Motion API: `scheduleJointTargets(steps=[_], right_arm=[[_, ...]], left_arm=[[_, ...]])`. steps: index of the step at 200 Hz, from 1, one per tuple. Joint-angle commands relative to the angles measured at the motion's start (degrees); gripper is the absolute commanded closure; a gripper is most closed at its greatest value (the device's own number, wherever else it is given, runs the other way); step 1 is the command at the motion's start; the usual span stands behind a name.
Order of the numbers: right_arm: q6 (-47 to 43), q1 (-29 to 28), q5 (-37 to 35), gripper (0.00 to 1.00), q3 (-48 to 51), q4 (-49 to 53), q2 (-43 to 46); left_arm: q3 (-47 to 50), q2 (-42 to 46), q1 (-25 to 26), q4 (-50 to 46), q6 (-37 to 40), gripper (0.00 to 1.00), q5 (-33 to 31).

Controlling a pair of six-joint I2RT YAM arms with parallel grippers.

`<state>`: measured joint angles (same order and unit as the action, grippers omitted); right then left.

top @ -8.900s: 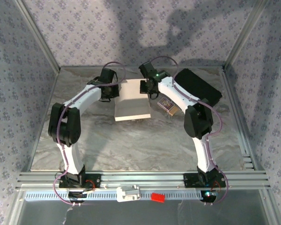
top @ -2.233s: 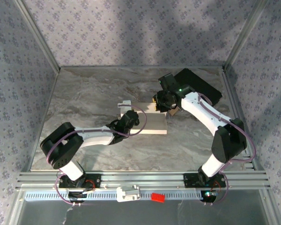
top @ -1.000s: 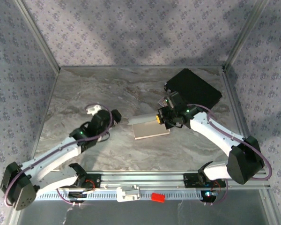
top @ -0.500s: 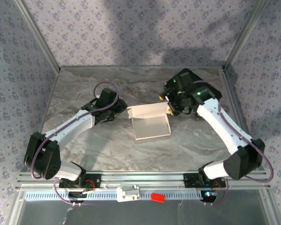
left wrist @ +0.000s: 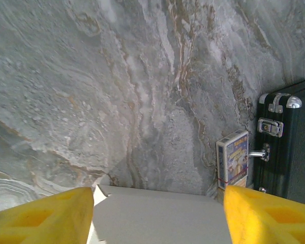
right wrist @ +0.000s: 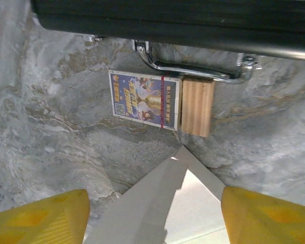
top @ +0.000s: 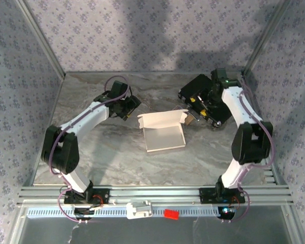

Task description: Fold the paper box

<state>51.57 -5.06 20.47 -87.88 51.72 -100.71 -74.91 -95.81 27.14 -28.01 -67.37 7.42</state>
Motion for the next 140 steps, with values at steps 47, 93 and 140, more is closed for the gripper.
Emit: scheduleJointTargets(steps=[47, 93, 140], right_arm=[[2.8, -3.8, 8.5, 0.35, 0.3, -2.2, -3.7], [4.8, -5.6, 10.3, 0.35, 1.6, -4.2, -4.2], [5.5, -6.0, 11.2, 0.35, 3.0, -3.7, -2.7]], left_arm=[[1.1, -0.9, 2.0, 0.5, -11.0, 0.3, 5.7], [4.3, -0.5, 2.9, 5.0, -14.6, 0.29, 6.3], [4.7, -1.0, 3.4, 7.7, -14.9, 0.3, 6.6]])
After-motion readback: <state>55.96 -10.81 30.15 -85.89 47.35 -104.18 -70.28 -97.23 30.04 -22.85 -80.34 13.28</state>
